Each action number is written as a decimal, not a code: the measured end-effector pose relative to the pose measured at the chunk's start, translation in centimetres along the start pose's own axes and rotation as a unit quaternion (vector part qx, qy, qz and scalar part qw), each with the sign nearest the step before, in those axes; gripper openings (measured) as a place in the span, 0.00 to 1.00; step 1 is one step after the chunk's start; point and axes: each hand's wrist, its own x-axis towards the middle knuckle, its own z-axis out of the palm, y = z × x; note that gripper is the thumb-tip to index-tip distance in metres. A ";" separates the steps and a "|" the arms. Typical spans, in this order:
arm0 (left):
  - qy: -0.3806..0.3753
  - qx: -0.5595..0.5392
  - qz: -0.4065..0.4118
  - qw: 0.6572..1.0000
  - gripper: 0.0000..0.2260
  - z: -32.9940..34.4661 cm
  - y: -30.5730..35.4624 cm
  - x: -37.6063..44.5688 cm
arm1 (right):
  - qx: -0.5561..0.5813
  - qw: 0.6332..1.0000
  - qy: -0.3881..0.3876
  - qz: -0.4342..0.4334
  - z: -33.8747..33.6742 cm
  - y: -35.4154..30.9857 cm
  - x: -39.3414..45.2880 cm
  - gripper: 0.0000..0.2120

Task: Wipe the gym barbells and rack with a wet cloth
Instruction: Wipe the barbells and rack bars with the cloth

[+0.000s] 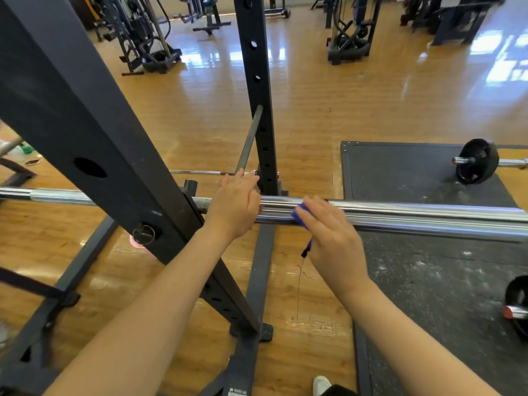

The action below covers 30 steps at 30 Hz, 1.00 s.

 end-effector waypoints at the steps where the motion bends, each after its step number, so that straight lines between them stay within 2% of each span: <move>1: -0.005 -0.005 -0.004 1.000 0.29 -0.1 0.1 0.1 | 0.001 0.999 0.017 0.027 -0.4 0.1 0.1 0.15; 3: -0.001 -0.008 -0.009 1.000 0.29 0.0 0.1 0.0 | 0.007 0.997 0.027 0.077 -0.5 -0.5 0.6 0.17; 5: 0.009 -0.007 -0.010 1.000 0.28 0.2 0.1 -0.1 | 0.008 0.997 0.011 0.078 0.5 -1.8 1.5 0.21; 9: 0.005 -0.010 -0.010 1.000 0.28 0.5 -0.4 0.1 | 0.004 0.999 -0.033 -0.027 3.1 -4.2 2.2 0.18; 14: 0.008 -0.024 -0.016 1.000 0.28 0.6 -0.5 0.1 | -0.042 0.990 -0.056 -0.124 2.1 -0.6 0.1 0.17; 16: 0.009 -0.028 -0.019 0.999 0.28 0.5 -0.4 0.1 | -0.036 0.994 -0.021 -0.100 1.2 1.2 -0.9 0.16; 19: 0.013 -0.032 -0.016 0.999 0.28 0.4 -0.3 0.1 | -0.019 0.999 0.044 -0.014 -0.1 2.3 -1.6 0.16; 23: 0.015 -0.021 -0.014 1.000 0.28 0.4 -0.3 0.1 | -0.001 0.998 0.046 0.054 -0.6 0.8 -0.3 0.15; 26: 0.005 -0.017 -0.023 1.000 0.28 0.3 -0.1 0.1 | 0.009 0.999 0.029 0.018 0.7 -1.4 1.5 0.15; 30: 0.000 -0.019 -0.026 1.000 0.28 0.2 0.1 0.0 | -0.011 0.997 -0.047 -0.065 2.4 -2.6 1.4 0.19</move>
